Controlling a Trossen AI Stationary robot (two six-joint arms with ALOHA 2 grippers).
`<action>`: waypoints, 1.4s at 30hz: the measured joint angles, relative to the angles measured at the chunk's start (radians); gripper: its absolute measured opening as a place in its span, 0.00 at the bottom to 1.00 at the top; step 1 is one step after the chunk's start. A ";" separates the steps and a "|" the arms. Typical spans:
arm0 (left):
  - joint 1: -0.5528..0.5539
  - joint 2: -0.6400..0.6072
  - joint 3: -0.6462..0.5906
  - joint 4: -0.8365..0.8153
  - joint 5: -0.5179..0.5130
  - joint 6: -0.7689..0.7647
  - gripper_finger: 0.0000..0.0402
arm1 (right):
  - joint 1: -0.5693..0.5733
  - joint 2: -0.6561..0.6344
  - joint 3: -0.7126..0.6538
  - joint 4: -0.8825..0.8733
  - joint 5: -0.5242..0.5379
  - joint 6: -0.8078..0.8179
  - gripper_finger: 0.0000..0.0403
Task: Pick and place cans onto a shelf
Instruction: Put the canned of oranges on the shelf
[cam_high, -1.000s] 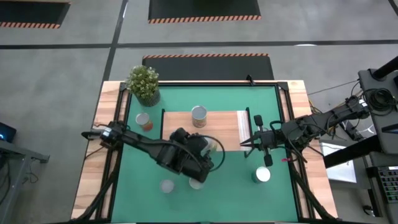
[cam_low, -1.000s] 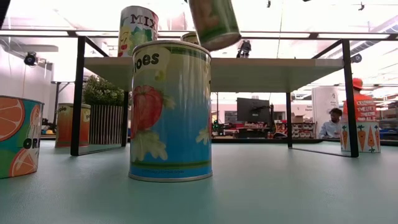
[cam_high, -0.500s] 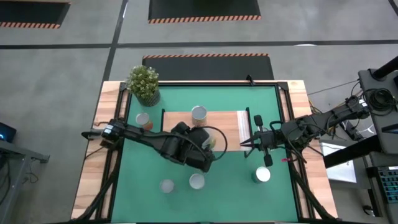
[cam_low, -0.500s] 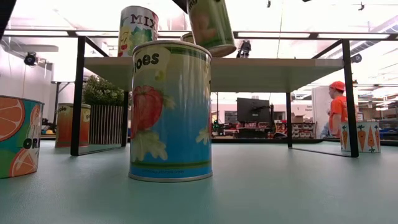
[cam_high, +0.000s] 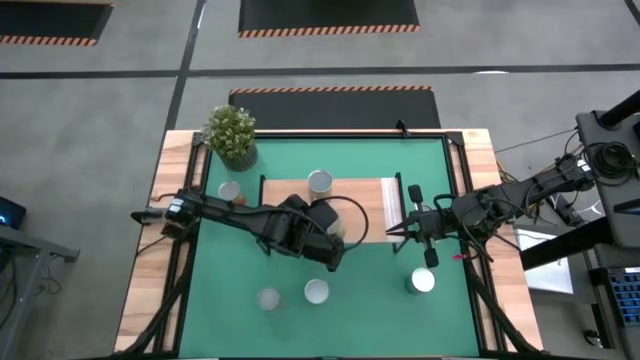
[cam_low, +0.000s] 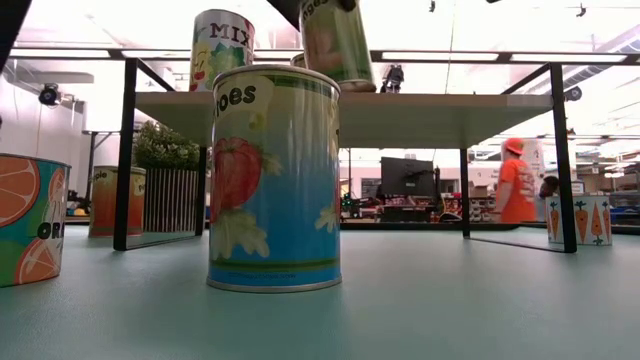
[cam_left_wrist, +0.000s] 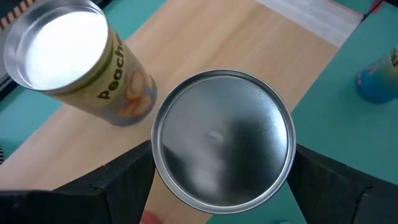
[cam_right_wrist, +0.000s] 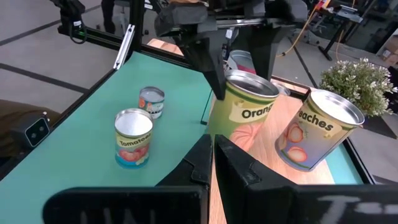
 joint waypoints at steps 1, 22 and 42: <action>0.004 0.000 0.000 0.000 0.009 0.004 0.77 | 0.000 0.000 0.000 0.000 0.000 0.000 0.02; 0.050 -0.004 0.003 0.002 0.077 0.044 0.82 | 0.000 0.000 0.000 -0.023 0.000 0.000 0.02; 0.050 -0.001 0.002 0.001 0.042 0.046 0.84 | 0.000 0.000 0.000 -0.023 0.000 0.001 0.02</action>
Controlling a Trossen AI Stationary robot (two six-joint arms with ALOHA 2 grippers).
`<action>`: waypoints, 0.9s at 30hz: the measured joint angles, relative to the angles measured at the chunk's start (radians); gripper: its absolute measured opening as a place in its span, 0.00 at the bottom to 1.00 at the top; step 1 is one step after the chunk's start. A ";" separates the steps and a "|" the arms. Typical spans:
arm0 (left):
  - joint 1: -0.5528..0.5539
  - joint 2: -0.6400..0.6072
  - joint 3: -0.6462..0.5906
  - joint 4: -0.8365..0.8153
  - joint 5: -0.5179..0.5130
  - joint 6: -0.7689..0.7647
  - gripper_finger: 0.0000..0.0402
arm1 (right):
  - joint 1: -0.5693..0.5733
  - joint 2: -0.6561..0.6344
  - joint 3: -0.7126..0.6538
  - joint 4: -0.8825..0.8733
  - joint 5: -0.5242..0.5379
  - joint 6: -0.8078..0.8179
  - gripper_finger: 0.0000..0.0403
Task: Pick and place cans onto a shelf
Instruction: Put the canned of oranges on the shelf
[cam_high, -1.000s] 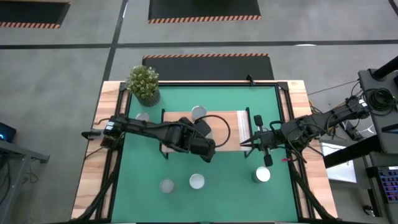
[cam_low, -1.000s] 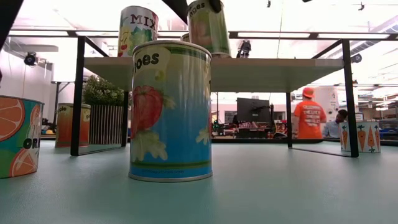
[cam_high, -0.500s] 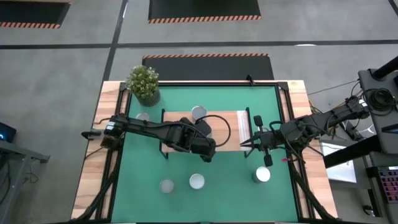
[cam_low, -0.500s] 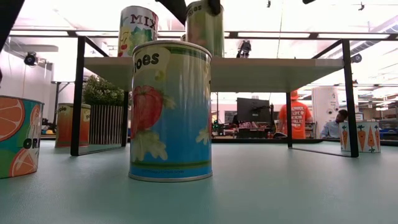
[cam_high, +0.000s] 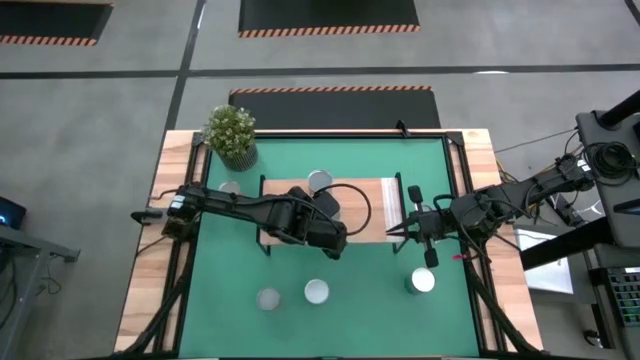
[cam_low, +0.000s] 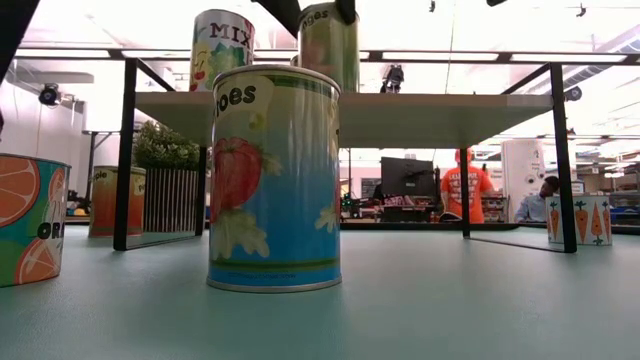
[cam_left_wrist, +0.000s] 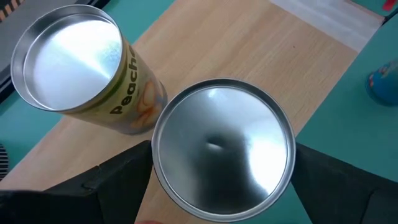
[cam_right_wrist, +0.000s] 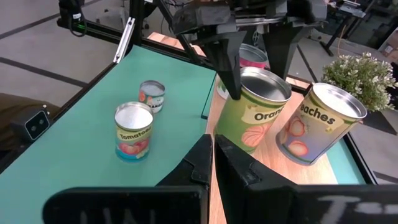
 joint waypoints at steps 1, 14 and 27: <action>0.000 0.000 0.000 0.000 0.000 0.000 0.84 | 0.000 0.000 0.000 0.000 0.000 0.000 0.02; 0.000 0.000 0.000 0.006 -0.016 0.008 0.84 | 0.000 0.000 0.000 0.000 0.000 -0.001 0.02; -0.001 0.000 0.000 0.027 -0.035 0.028 0.85 | 0.000 0.000 0.000 0.000 0.000 -0.001 0.02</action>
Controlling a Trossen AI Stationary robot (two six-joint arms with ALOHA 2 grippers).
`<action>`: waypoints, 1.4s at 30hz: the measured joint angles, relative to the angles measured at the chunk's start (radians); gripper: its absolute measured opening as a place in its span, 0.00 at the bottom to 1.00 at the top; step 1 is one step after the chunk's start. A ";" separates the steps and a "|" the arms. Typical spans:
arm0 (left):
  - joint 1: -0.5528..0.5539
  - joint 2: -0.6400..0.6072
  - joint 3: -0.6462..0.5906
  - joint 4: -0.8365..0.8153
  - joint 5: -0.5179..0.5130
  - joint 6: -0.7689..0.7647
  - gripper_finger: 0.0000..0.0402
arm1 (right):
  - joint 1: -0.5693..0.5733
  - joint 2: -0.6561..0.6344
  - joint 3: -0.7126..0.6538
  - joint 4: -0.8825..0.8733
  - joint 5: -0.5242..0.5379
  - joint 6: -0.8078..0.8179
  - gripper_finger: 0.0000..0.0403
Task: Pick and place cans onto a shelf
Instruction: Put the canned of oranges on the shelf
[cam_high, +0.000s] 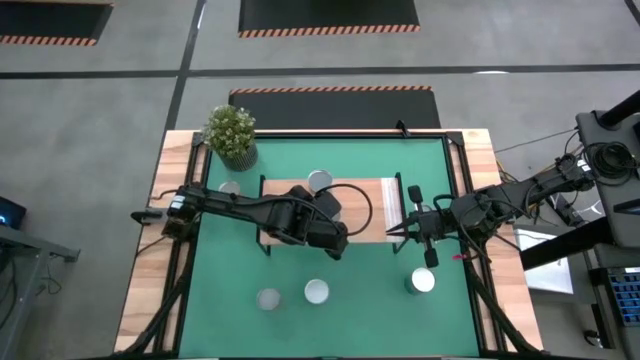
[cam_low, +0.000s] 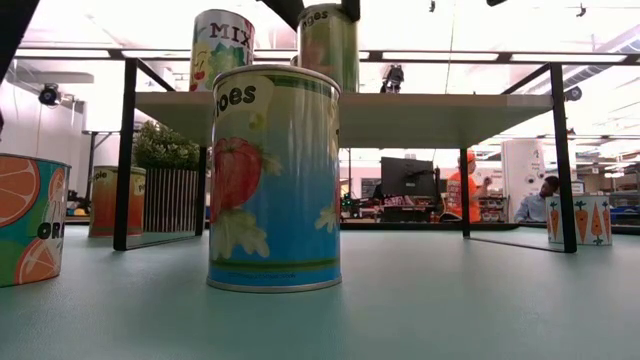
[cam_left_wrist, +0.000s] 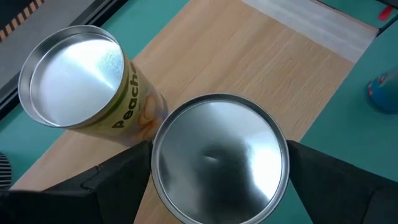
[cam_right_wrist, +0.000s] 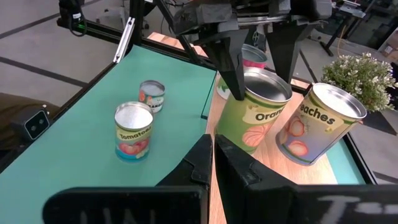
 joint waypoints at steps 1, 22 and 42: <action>0.000 0.000 0.000 0.003 0.000 0.004 0.85 | 0.000 0.000 0.000 0.000 0.000 0.000 0.02; -0.045 -0.005 0.107 0.006 -0.086 0.106 0.85 | 0.000 0.000 0.000 -0.001 0.000 -0.002 0.02; -0.528 0.000 0.128 0.150 -0.434 0.613 0.85 | -0.003 0.157 0.064 0.059 0.091 0.095 0.02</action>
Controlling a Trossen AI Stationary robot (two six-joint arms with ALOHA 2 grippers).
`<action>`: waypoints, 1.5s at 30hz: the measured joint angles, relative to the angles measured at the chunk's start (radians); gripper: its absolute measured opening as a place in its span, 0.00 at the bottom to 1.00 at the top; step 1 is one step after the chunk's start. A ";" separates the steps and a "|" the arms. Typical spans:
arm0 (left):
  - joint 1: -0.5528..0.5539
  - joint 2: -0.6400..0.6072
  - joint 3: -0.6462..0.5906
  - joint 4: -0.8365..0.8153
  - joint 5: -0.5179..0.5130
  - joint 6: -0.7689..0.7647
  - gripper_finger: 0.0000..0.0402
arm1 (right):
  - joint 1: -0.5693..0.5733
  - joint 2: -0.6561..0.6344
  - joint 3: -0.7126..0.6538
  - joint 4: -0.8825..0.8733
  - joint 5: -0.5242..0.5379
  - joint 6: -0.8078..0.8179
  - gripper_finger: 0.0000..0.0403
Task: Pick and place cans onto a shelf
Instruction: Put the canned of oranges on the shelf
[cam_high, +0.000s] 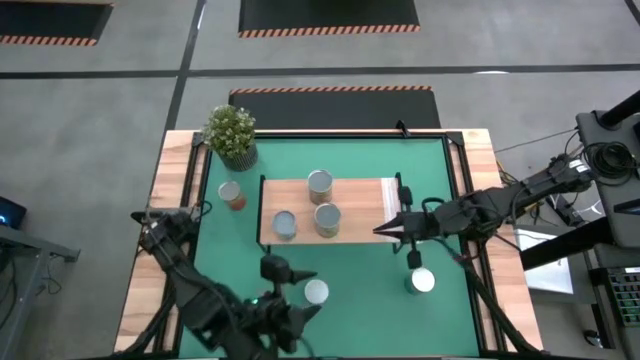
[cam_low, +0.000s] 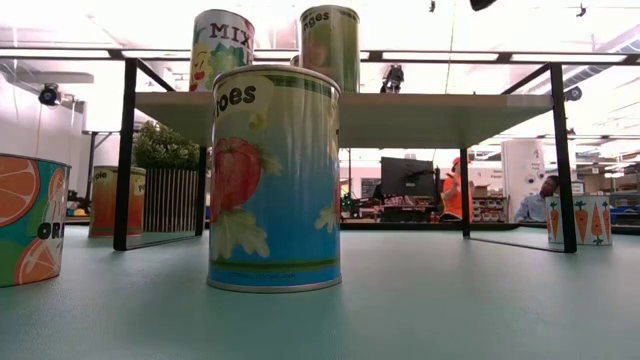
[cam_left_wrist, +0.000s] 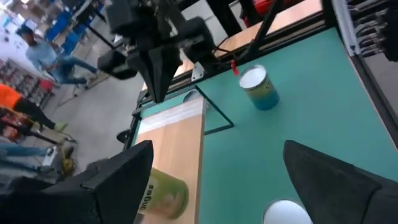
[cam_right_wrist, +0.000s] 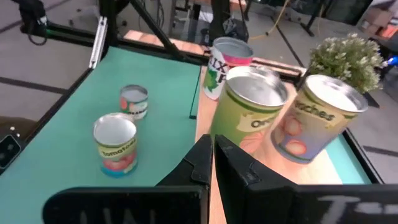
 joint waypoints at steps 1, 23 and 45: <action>-0.010 0.000 -0.007 0.000 -0.010 0.001 0.85 | 0.000 0.025 0.014 -0.003 0.001 0.004 0.02; 0.109 -0.166 -0.656 0.661 0.284 0.176 0.85 | 0.000 0.159 0.174 -0.189 0.138 0.088 0.02; 0.170 -0.761 -1.570 1.618 0.514 0.315 0.85 | 0.000 0.153 0.145 -0.214 0.136 0.115 0.02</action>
